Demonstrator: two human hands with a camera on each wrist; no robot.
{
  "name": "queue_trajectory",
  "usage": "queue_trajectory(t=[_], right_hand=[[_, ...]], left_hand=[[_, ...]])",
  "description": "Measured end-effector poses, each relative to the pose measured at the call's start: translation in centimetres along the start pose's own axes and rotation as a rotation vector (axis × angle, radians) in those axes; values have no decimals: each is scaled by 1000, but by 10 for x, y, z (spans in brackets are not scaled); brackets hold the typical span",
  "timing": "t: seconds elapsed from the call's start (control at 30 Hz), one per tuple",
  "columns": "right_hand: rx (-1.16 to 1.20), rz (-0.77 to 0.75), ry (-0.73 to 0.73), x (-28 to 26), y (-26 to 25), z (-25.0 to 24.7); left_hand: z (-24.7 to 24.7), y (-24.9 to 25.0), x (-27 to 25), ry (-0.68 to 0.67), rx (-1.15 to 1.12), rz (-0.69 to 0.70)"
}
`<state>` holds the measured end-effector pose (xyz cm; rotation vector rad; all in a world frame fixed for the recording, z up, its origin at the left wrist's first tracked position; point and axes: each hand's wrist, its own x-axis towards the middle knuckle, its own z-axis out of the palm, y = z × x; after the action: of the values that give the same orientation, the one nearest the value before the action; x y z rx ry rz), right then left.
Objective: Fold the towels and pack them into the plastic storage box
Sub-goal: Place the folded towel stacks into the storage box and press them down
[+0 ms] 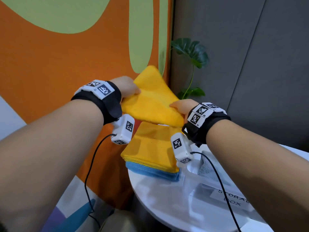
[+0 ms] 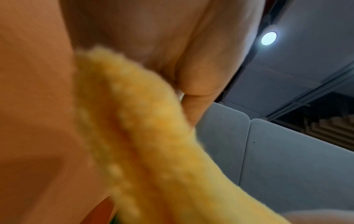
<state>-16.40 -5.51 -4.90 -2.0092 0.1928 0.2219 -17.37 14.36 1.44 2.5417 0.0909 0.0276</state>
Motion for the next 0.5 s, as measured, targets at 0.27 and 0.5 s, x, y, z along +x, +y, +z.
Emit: queue_trajectory(t=[0.27, 0.5], right_hand=[[-106, -12, 99, 1, 14, -11], [55, 50, -2, 11, 19, -12]], left_hand=[[29, -27, 0, -188, -341, -162], [26, -23, 1, -142, -494, -46]])
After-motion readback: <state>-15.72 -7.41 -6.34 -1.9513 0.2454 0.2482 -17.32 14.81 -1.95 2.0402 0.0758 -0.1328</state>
